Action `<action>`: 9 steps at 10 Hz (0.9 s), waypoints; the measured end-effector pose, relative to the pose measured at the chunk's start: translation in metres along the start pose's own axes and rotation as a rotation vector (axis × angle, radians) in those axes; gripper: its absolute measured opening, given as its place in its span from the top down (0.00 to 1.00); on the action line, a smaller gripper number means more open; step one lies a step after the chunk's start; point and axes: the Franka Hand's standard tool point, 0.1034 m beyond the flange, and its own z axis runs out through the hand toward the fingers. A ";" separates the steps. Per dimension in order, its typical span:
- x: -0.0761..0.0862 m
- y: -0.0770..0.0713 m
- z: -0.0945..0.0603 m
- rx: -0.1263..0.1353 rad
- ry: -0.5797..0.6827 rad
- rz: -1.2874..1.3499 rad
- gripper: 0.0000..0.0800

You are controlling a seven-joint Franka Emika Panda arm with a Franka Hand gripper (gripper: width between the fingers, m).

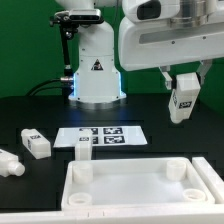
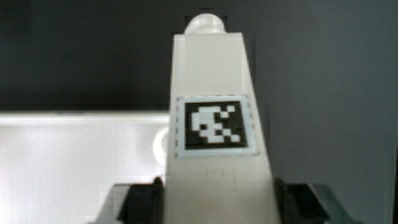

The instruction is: Assemble desk

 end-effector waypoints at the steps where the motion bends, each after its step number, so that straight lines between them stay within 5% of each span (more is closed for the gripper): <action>1: 0.020 -0.001 -0.010 -0.014 0.047 -0.040 0.64; 3: 0.061 -0.004 -0.035 -0.029 0.235 -0.126 0.64; 6: 0.062 0.002 -0.031 -0.040 0.428 -0.124 0.64; 9: 0.082 0.015 -0.018 -0.050 0.634 -0.103 0.64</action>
Offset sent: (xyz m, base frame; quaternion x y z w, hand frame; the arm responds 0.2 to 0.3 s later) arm 0.0000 0.0000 0.0000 0.0000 0.1938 0.0000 0.9810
